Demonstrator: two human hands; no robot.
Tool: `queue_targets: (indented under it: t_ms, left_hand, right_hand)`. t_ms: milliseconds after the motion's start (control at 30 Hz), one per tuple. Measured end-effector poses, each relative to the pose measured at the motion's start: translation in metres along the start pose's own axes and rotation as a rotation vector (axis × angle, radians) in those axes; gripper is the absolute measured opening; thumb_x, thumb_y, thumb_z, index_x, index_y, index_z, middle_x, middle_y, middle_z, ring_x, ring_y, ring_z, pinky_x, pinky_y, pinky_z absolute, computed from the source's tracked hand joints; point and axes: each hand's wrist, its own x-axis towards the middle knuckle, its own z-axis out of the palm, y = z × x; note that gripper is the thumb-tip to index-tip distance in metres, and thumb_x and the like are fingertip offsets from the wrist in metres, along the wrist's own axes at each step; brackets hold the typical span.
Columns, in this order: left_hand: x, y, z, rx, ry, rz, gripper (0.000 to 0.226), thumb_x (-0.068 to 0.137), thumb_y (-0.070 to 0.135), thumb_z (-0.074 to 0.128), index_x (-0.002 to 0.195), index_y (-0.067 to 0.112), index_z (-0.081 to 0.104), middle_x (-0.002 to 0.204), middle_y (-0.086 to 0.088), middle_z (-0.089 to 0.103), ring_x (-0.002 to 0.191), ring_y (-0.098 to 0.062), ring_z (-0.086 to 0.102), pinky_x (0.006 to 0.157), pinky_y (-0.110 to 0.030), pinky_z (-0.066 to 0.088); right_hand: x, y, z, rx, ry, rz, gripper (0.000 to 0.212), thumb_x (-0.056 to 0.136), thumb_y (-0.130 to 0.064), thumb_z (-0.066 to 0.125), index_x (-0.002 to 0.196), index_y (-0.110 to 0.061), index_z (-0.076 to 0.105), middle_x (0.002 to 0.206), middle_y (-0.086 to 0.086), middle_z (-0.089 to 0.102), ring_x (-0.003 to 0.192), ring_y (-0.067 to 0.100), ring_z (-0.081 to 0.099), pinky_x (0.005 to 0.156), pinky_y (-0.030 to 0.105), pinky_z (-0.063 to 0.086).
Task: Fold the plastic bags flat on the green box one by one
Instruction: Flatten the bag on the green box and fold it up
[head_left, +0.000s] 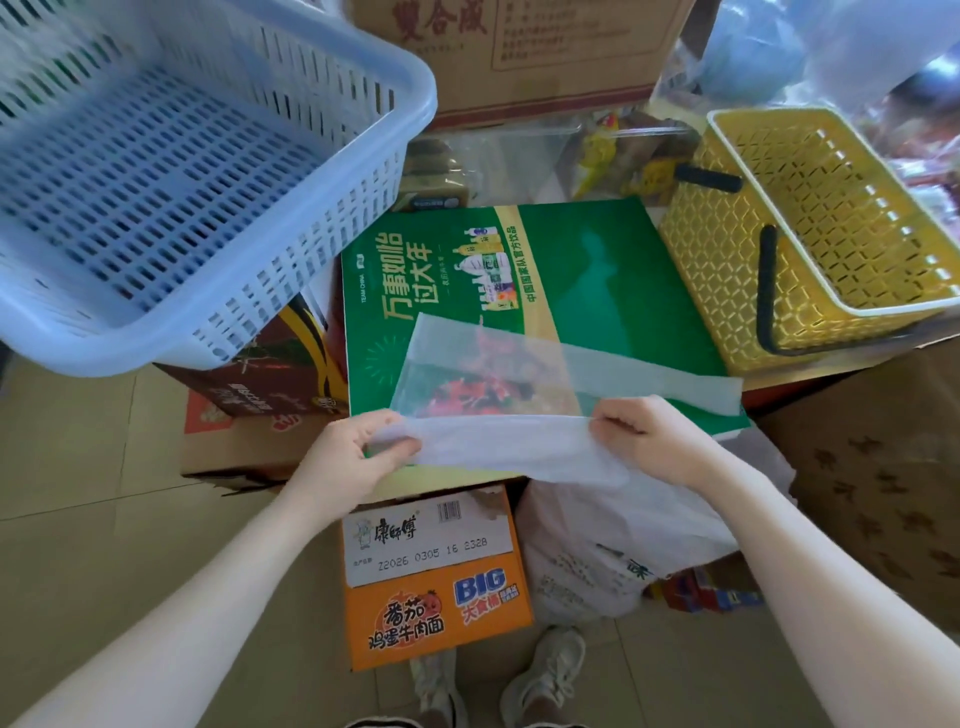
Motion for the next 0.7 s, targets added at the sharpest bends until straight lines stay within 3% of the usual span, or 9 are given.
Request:
queue_targets:
  t_ms: [67, 133, 233, 333, 400, 467, 567, 700]
  left_hand:
    - [0.006, 0.004, -0.001, -0.120, 0.076, -0.030, 0.007, 0.087, 0.021, 0.060, 0.087, 0.024, 0.066, 0.080, -0.005, 0.068, 0.072, -0.028, 0.060, 0.070, -0.033, 0.045]
    - [0.014, 0.006, 0.001, -0.168, 0.063, -0.048, 0.012, 0.086, 0.018, 0.061, 0.096, 0.025, 0.062, 0.089, 0.003, 0.069, 0.083, -0.010, 0.064, 0.074, -0.022, 0.050]
    - [0.025, 0.000, 0.004, -0.182, -0.029, -0.106, 0.031, 0.081, 0.011, 0.067, 0.106, 0.025, 0.056, 0.098, 0.010, 0.066, 0.077, 0.006, 0.062, 0.063, -0.011, 0.047]
    - [0.039, -0.010, 0.004, -0.027, 0.002, -0.135, 0.028, 0.084, 0.020, 0.065, 0.108, 0.028, 0.054, 0.102, 0.012, 0.065, 0.085, 0.002, 0.062, 0.069, -0.020, 0.051]
    - [0.050, -0.012, 0.005, 0.075, 0.068, -0.125, 0.011, 0.090, 0.026, 0.057, 0.098, 0.019, 0.056, 0.095, -0.002, 0.067, 0.087, -0.017, 0.063, 0.075, -0.036, 0.050]
    - [0.061, -0.012, 0.010, 0.212, 0.144, -0.113, 0.022, 0.093, 0.029, 0.050, 0.089, 0.008, 0.051, 0.082, -0.018, 0.061, 0.075, -0.033, 0.057, 0.062, -0.036, 0.040]
    - [0.074, -0.007, 0.019, 0.416, 0.236, -0.138, 0.025, 0.096, 0.026, 0.044, 0.081, 0.007, 0.041, 0.061, -0.010, 0.046, 0.055, -0.029, 0.044, 0.052, -0.032, 0.028]
    - [0.079, -0.010, 0.019, 0.712, 0.301, -0.183, 0.018, 0.098, 0.026, 0.038, 0.088, 0.010, 0.038, 0.061, -0.003, 0.045, 0.048, -0.021, 0.039, 0.042, -0.028, 0.023]
  right_hand:
    - [0.008, 0.003, -0.002, -0.020, 0.006, 0.023, 0.028, 0.091, -0.014, 0.052, 0.063, -0.014, 0.050, 0.059, -0.005, 0.047, 0.059, 0.018, 0.045, 0.056, 0.029, 0.032]
    - [0.017, 0.006, -0.002, -0.045, -0.005, 0.009, 0.028, 0.093, -0.015, 0.050, 0.067, -0.005, 0.049, 0.062, 0.001, 0.047, 0.064, 0.023, 0.045, 0.059, 0.034, 0.029]
    - [0.031, 0.012, -0.003, -0.040, 0.029, -0.035, 0.031, 0.096, -0.014, 0.046, 0.073, 0.005, 0.053, 0.074, 0.012, 0.053, 0.073, 0.027, 0.049, 0.065, 0.036, 0.029]
    - [0.048, 0.020, -0.006, -0.035, 0.081, 0.014, 0.031, 0.097, -0.016, 0.041, 0.080, 0.005, 0.055, 0.082, 0.016, 0.057, 0.079, 0.029, 0.050, 0.069, 0.036, 0.033]
    - [0.061, 0.025, -0.006, -0.062, 0.101, 0.063, 0.033, 0.098, -0.017, 0.039, 0.070, -0.002, 0.049, 0.077, 0.013, 0.052, 0.077, 0.028, 0.046, 0.065, 0.035, 0.028]
    - [0.076, 0.030, -0.004, -0.137, 0.110, 0.109, 0.039, 0.098, -0.019, 0.038, 0.060, -0.014, 0.035, 0.070, 0.006, 0.043, 0.074, 0.026, 0.042, 0.062, 0.033, 0.022]
    - [0.096, 0.033, 0.000, -0.277, 0.091, 0.150, 0.038, 0.098, -0.026, 0.036, 0.060, -0.020, 0.030, 0.071, 0.003, 0.042, 0.075, 0.026, 0.044, 0.061, 0.033, 0.027]
    - [0.107, 0.024, 0.011, -0.374, 0.056, 0.189, 0.029, 0.097, -0.030, 0.036, 0.075, -0.014, 0.045, 0.074, 0.001, 0.047, 0.075, 0.026, 0.046, 0.051, 0.030, 0.028]
